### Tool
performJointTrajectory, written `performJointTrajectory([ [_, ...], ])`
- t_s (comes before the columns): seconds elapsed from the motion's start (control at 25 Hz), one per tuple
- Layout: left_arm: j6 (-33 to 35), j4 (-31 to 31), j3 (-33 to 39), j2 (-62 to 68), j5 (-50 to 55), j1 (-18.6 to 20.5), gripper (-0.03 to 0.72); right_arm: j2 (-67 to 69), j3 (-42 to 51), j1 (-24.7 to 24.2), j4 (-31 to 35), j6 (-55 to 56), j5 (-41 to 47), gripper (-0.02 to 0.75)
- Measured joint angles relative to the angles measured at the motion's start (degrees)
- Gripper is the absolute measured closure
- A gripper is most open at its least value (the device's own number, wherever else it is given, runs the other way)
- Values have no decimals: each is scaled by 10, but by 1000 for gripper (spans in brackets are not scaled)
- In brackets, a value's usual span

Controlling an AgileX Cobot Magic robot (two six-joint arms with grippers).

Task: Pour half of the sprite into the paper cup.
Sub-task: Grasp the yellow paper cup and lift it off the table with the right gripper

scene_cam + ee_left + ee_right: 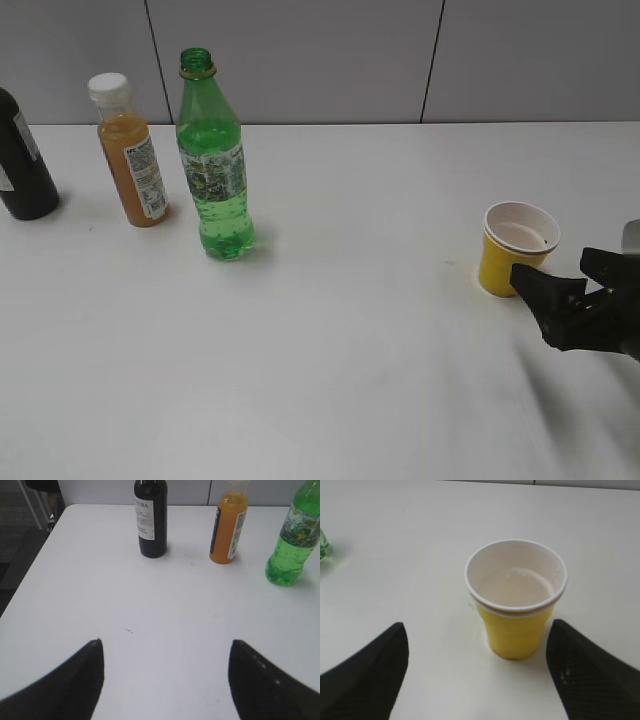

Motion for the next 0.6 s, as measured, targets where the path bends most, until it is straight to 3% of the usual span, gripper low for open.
performJointTrajectory([
  [0.16, 0, 0, 0, 0, 0, 0, 100, 24, 0, 0, 32, -6, -23, 59],
  [0.6, 0, 0, 0, 0, 0, 0, 100, 130, -8, 0, 38, -32, -89, 62],
])
